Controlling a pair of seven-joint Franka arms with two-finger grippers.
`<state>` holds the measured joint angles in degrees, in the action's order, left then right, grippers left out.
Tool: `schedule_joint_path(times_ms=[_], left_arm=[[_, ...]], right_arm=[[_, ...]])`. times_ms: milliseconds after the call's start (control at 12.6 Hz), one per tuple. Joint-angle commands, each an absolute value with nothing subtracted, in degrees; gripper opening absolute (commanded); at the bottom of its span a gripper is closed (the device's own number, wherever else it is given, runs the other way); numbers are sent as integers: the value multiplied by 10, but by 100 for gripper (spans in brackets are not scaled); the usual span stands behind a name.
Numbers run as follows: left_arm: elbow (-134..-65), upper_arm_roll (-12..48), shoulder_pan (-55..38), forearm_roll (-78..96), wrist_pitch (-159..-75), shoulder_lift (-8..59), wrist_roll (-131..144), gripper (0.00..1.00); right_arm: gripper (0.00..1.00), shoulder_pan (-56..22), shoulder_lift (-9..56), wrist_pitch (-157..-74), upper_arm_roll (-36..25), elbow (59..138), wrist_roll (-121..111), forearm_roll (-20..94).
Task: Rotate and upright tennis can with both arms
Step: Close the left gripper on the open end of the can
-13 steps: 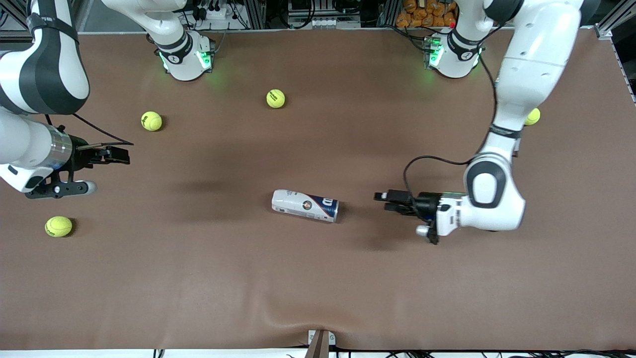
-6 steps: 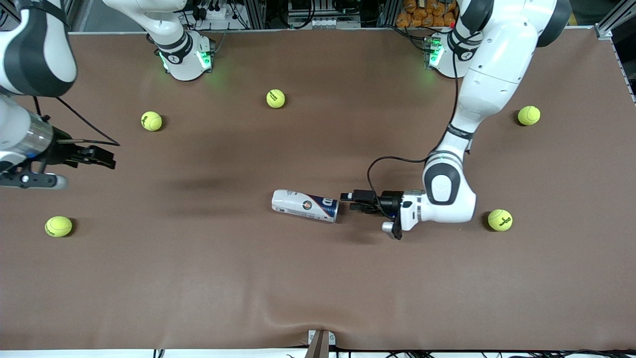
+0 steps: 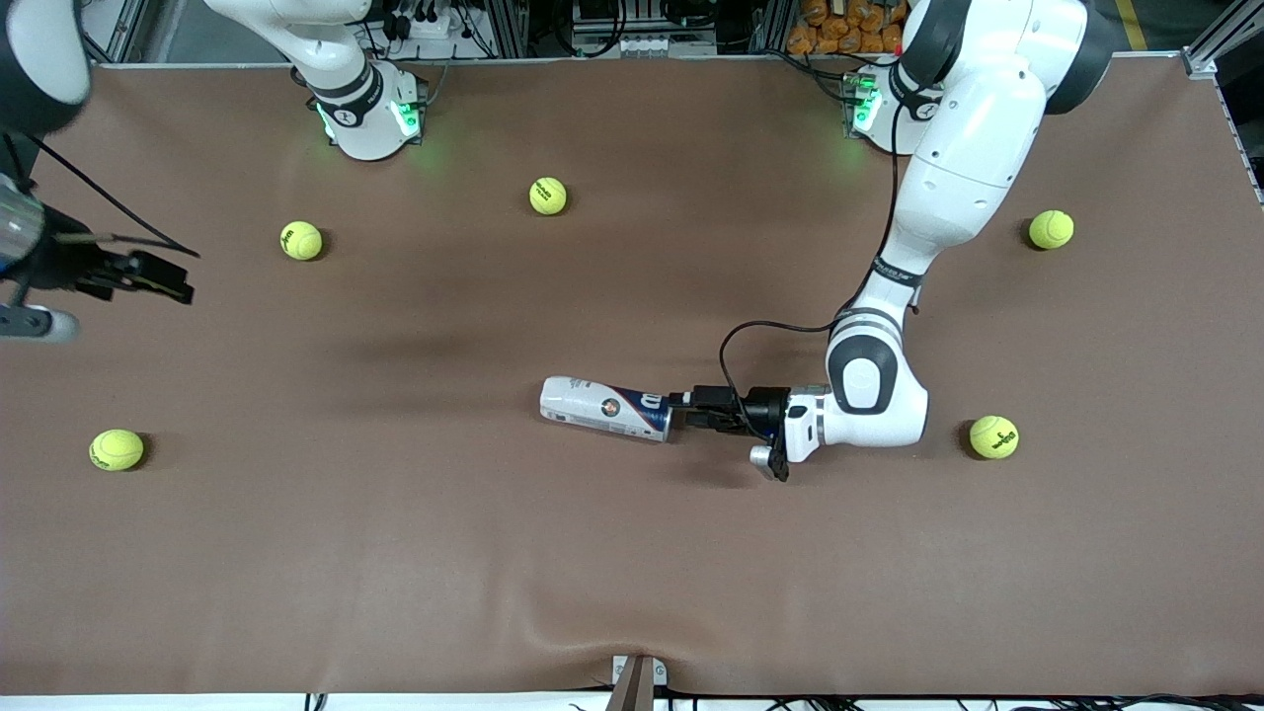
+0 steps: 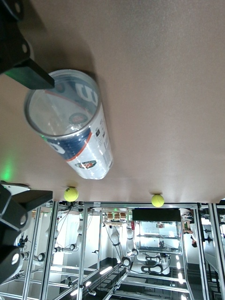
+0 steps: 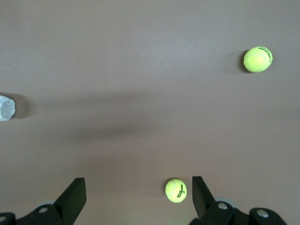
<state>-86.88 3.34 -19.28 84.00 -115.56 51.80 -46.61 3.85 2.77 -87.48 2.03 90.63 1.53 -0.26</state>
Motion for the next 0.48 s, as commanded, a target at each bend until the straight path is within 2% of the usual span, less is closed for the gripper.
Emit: schedule_joint_path(times_ms=[0,159,238,397], left_arm=[[-849,32,-204,858,-1162,531,-477,86],[-849,32,-212,870,-1170,533,-477,86],[-849,32,-214,872,-1174,532,-477,80],[-849,31,-215,872,-1176,533,-478,57]], right_arm=[[100,43,18,-841,25,877,20,7],[100,47,-4,-841,23,882,19,7],[100,51,-10,-840,24,882,19,7],[100,50,-17,-833,24,880,21,7]])
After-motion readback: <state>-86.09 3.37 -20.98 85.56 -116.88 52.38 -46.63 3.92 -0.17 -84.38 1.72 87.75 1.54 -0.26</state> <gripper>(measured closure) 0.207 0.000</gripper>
